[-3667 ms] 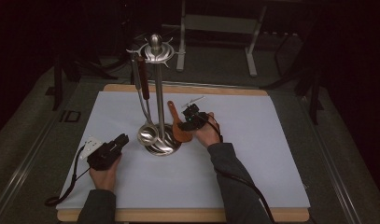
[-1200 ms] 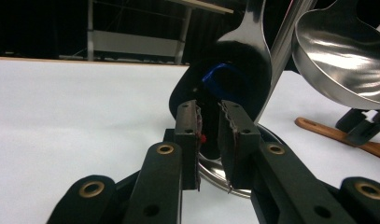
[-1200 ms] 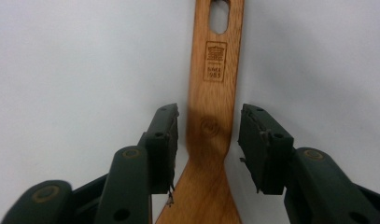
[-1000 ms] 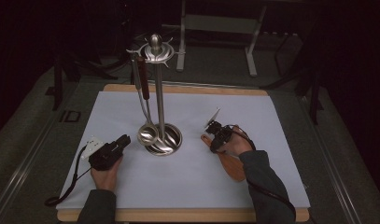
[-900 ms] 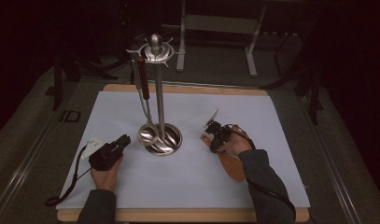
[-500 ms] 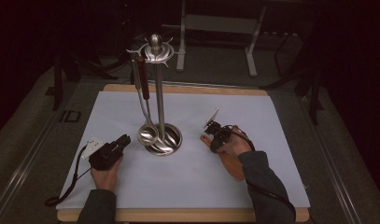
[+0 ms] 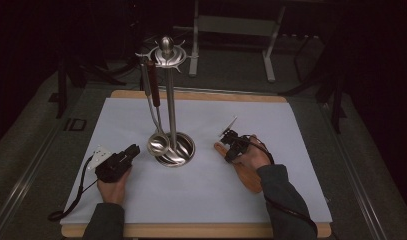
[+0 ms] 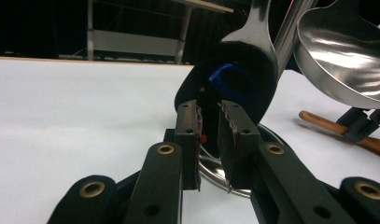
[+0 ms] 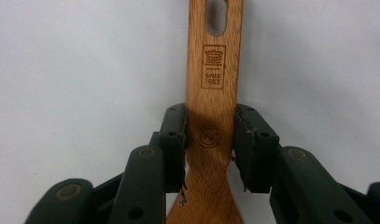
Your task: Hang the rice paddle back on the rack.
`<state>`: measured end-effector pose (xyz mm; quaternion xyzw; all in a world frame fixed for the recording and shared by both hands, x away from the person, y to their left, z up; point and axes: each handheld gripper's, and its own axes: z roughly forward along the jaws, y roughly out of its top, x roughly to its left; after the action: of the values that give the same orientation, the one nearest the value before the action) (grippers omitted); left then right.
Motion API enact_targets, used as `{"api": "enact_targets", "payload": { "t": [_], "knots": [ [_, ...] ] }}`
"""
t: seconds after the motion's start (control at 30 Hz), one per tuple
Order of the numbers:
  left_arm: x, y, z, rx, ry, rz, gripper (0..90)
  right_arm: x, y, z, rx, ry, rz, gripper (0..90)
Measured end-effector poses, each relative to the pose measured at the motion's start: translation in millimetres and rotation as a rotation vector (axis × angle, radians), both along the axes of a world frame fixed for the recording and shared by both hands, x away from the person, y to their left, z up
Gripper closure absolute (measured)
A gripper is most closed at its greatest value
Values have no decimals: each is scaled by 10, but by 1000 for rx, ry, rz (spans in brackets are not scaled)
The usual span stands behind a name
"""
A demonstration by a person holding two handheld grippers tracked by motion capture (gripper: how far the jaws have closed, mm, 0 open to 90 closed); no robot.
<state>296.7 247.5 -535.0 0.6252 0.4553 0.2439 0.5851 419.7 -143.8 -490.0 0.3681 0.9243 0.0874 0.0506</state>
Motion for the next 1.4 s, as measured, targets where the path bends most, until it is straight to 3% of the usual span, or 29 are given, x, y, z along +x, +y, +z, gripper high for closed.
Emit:
{"api": "enact_targets", "payload": {
  "t": [0.5, 0.67, 0.97, 1.4],
  "knots": [
    [2, 2, 0, -1, 0, 1, 783, -124, 61, 187, 114, -82, 42, 663],
    [3, 2, 0, -1, 0, 1, 782, -157, 84, 240, 132, -107, 43, 663],
    [7, 1, -3, -3, 2, 2, 783, -263, 150, 431, 203, -189, 84, 664],
    [5, 2, -1, -2, 1, 2, 783, -374, 234, 634, 243, -257, 118, 664]
  ]
}}
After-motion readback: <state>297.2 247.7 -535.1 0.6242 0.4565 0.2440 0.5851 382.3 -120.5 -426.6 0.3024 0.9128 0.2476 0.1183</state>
